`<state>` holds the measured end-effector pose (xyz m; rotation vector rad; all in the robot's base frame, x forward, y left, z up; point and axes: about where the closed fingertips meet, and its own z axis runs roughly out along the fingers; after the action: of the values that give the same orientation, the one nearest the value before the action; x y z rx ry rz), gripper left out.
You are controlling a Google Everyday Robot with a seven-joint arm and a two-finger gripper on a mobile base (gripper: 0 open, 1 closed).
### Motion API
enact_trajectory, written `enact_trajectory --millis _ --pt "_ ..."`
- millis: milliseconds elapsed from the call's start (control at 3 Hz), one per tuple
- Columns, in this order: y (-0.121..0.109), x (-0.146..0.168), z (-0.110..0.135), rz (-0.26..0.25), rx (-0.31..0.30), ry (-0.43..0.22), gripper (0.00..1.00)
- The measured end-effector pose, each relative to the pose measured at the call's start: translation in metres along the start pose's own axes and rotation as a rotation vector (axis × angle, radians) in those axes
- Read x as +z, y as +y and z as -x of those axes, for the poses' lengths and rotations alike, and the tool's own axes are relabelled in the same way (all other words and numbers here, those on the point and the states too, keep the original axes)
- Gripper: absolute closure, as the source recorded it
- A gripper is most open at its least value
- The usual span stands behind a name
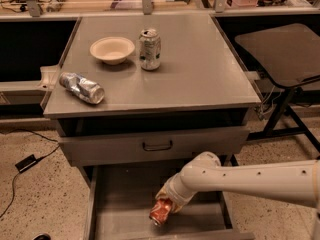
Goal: Pick coke can from middle drawer and place on counter
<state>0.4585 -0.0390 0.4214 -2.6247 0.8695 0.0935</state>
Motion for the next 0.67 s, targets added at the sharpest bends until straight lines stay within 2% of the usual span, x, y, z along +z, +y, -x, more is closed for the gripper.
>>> enact_trajectory --millis 333,667 --pt "-0.039 -0.099 0.006 -0.189 0.004 -0.038 1.0" --pt "-0.035 -0.178 -0.005 -0.277 -0.056 0.022 1.0"
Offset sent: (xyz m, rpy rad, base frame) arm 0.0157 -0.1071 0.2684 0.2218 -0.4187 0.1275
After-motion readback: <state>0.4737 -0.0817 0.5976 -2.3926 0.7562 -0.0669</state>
